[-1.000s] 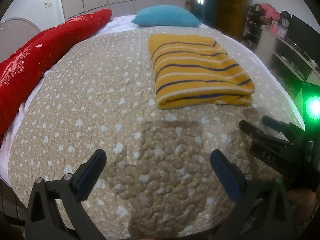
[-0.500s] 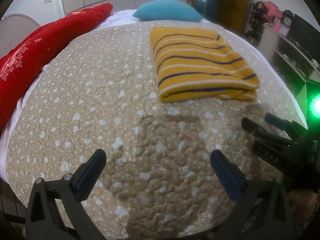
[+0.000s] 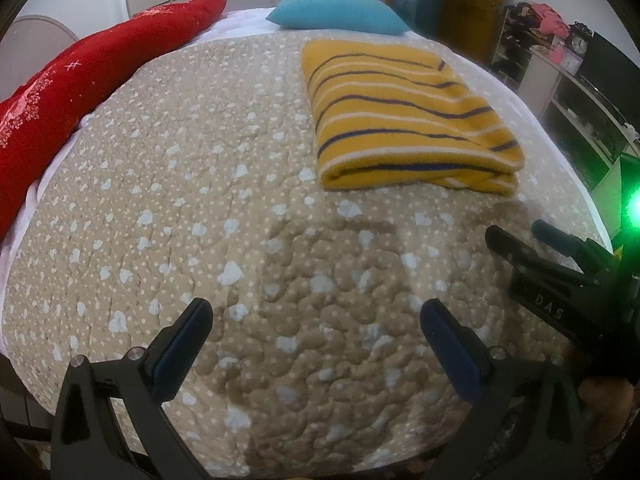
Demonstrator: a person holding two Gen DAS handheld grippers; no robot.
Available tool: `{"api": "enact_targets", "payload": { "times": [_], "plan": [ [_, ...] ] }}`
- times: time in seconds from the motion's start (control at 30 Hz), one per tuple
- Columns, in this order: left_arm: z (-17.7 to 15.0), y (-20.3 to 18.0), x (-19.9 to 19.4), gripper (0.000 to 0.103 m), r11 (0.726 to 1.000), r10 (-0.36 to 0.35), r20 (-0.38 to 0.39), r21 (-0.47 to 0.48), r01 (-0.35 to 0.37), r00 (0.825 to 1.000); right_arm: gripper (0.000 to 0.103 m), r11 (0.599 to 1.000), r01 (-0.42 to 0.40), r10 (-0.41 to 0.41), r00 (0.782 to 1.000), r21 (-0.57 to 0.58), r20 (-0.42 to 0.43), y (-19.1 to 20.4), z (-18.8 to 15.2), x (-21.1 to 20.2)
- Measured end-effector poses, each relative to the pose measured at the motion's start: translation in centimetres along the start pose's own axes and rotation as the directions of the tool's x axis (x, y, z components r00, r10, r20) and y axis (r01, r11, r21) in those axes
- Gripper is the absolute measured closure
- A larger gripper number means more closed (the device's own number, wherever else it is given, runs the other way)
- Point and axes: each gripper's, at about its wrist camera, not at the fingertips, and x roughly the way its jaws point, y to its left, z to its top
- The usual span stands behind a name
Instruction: Fold small clothes
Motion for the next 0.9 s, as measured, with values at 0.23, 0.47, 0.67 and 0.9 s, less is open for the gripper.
{"api": "enact_targets", "payload": {
  "times": [0.23,0.47,0.67,0.9],
  "plan": [
    [-0.1,0.1,0.0,0.000,1.000,-0.003,0.000,-0.009,0.003,1.000,0.026,1.000,-0.001,0.001,1.000,0.001,0.000,0.0,0.0,-0.1],
    [-0.3,0.1,-0.1,0.000,1.000,-0.010,-0.005,-0.015,0.010,1.000,0.026,1.000,0.000,0.000,1.000,0.000,0.001,0.0,-0.1,-0.1],
    [-0.4,-0.1,-0.5,0.000,1.000,-0.003,0.003,-0.015,0.003,1.000,0.026,1.000,-0.005,0.005,1.000,0.005,0.005,-0.1,-0.2,-0.4],
    [-0.6,-0.3,-1.3,0.000,1.000,0.010,0.024,-0.008,-0.010,1.000,0.026,1.000,-0.009,0.009,1.000,0.012,0.021,-0.1,-0.3,-1.2]
  ]
}}
